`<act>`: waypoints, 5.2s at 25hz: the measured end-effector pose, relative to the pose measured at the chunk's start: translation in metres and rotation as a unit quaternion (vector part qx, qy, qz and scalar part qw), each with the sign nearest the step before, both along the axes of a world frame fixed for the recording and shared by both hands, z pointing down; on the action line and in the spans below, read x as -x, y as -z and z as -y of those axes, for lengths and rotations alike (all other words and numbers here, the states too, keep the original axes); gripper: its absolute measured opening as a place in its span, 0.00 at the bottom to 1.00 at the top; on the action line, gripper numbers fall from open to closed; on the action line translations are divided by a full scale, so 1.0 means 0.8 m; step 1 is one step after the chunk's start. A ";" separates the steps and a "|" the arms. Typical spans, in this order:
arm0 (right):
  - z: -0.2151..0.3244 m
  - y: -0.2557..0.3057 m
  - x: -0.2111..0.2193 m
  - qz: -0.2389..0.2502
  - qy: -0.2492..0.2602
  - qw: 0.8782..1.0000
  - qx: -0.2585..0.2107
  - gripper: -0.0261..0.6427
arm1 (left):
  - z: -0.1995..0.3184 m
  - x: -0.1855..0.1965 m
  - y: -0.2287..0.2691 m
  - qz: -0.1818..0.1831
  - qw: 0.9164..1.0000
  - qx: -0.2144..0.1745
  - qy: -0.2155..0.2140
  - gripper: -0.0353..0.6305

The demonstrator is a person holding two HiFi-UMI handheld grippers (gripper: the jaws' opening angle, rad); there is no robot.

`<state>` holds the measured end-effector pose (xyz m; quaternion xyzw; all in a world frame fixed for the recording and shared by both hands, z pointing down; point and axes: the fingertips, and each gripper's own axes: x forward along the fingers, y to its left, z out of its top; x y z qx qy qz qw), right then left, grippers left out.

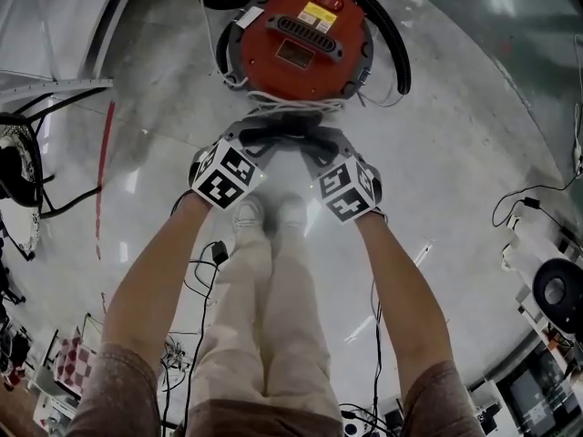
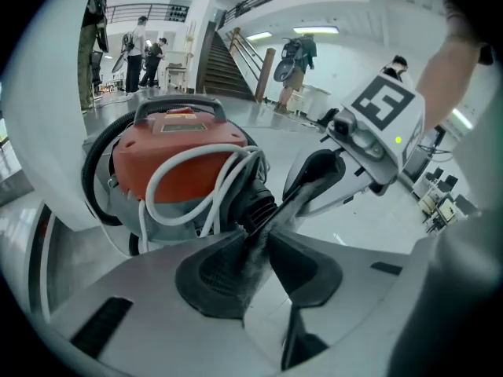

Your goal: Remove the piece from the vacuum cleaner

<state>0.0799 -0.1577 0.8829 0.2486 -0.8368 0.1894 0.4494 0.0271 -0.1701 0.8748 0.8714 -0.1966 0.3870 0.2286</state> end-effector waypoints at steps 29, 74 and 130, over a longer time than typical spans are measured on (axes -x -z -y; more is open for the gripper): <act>-0.028 -0.004 0.003 -0.001 -0.040 0.999 0.020 0.08 | -0.025 0.012 0.003 -0.013 0.998 0.035 0.047 0.16; -0.053 0.524 0.006 0.078 -0.095 0.987 -0.104 0.09 | -0.056 0.016 0.534 -0.009 0.996 -0.069 0.059 0.16; -0.113 0.679 0.029 0.175 -0.149 0.963 -0.139 0.11 | -0.129 0.048 0.678 -0.122 0.984 -0.115 0.061 0.16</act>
